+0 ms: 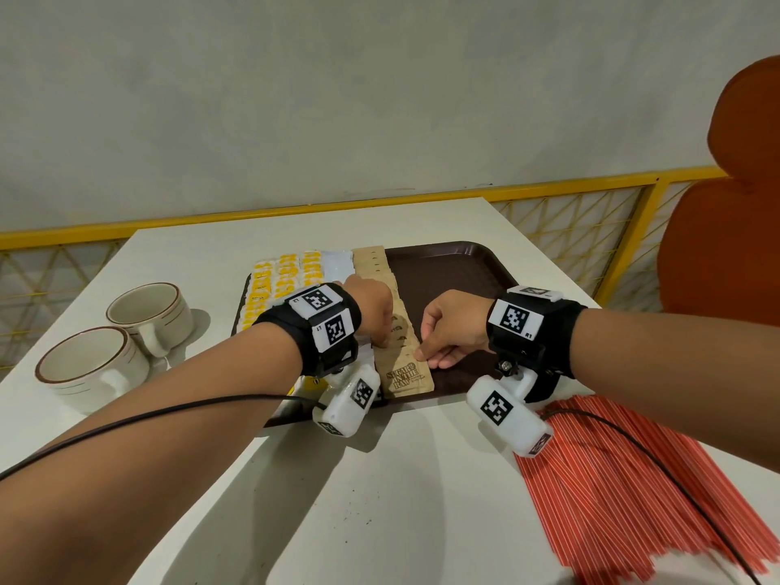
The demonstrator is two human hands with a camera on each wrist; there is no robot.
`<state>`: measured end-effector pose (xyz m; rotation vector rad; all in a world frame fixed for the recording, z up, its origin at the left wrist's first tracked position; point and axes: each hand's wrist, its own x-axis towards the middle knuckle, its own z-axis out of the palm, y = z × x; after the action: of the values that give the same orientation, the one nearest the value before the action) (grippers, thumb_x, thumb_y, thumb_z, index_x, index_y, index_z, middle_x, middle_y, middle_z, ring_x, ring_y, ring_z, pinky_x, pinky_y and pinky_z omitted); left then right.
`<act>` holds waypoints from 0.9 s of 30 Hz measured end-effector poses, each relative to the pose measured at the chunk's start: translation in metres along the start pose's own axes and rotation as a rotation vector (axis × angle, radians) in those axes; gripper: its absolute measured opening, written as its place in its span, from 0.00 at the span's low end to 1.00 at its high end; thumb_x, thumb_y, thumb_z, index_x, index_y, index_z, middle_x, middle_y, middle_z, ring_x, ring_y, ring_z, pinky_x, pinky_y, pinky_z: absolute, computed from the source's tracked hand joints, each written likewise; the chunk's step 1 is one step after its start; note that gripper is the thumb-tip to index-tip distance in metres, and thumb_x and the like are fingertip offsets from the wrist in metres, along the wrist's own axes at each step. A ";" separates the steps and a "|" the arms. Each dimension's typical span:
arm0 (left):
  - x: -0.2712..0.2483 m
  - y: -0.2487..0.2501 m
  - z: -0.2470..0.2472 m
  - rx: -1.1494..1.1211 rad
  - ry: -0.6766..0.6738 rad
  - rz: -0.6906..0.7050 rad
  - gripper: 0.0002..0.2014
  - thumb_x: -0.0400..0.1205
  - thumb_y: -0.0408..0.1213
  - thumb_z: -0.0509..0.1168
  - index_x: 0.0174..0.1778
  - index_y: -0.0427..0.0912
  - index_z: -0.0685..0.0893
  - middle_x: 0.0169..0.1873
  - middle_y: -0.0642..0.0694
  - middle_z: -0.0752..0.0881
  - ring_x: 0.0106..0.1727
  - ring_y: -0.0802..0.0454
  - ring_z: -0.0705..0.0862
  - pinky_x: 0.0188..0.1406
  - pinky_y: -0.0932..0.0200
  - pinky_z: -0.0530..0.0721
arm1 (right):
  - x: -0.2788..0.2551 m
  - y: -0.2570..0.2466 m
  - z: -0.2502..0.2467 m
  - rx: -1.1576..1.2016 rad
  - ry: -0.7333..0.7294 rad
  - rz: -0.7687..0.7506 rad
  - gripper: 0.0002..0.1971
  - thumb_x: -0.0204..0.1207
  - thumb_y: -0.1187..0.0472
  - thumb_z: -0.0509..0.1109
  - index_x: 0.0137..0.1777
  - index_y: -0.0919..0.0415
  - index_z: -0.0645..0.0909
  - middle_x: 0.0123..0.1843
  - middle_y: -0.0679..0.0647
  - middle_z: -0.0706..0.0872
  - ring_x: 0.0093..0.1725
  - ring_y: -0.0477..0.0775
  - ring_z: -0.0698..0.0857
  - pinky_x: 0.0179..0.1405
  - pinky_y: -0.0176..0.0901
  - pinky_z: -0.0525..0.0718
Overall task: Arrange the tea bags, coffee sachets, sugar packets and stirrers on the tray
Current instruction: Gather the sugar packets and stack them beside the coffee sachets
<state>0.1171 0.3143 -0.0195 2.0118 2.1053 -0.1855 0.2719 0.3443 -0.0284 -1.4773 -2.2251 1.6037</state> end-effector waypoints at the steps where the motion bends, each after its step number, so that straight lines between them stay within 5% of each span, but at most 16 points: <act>1: 0.001 0.000 0.000 0.015 0.004 0.001 0.10 0.73 0.46 0.75 0.47 0.48 0.91 0.48 0.51 0.89 0.55 0.52 0.80 0.46 0.59 0.77 | -0.001 -0.001 0.000 -0.004 -0.001 0.000 0.10 0.71 0.73 0.75 0.38 0.63 0.77 0.29 0.59 0.87 0.30 0.51 0.87 0.34 0.39 0.86; 6: 0.003 -0.003 0.001 0.048 0.024 -0.007 0.06 0.72 0.46 0.75 0.42 0.52 0.91 0.46 0.53 0.87 0.55 0.52 0.75 0.47 0.56 0.75 | -0.001 -0.001 0.000 -0.001 0.005 -0.002 0.11 0.71 0.73 0.76 0.38 0.63 0.76 0.29 0.59 0.86 0.29 0.50 0.87 0.33 0.39 0.86; 14: -0.004 -0.014 -0.005 -0.118 0.025 0.017 0.02 0.71 0.41 0.76 0.36 0.48 0.92 0.38 0.55 0.89 0.46 0.56 0.85 0.49 0.56 0.86 | -0.007 -0.001 0.001 -0.009 -0.062 0.041 0.09 0.71 0.73 0.76 0.38 0.64 0.78 0.32 0.61 0.87 0.32 0.51 0.88 0.33 0.38 0.87; 22: -0.021 -0.030 -0.017 -0.351 0.143 0.042 0.03 0.77 0.34 0.71 0.38 0.45 0.89 0.44 0.52 0.88 0.50 0.55 0.83 0.49 0.62 0.79 | -0.014 -0.006 -0.002 0.059 0.022 0.034 0.07 0.74 0.72 0.73 0.39 0.64 0.78 0.35 0.61 0.85 0.34 0.52 0.85 0.41 0.43 0.88; 24: -0.032 -0.045 -0.016 -0.521 0.260 -0.008 0.03 0.79 0.34 0.68 0.42 0.46 0.87 0.43 0.54 0.84 0.50 0.55 0.81 0.46 0.64 0.75 | -0.017 -0.004 -0.003 0.149 0.107 -0.009 0.03 0.76 0.73 0.70 0.47 0.66 0.81 0.42 0.61 0.84 0.42 0.53 0.85 0.49 0.45 0.88; 27: -0.055 -0.065 -0.005 -0.802 0.376 -0.117 0.07 0.84 0.39 0.63 0.56 0.46 0.83 0.57 0.49 0.82 0.58 0.53 0.78 0.51 0.60 0.72 | -0.023 0.003 0.004 0.293 0.120 -0.022 0.20 0.79 0.73 0.66 0.71 0.66 0.73 0.56 0.58 0.82 0.53 0.49 0.82 0.60 0.43 0.82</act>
<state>0.0540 0.2590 -0.0050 1.4983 2.0066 0.9331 0.2846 0.3258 -0.0221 -1.4211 -1.8434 1.6957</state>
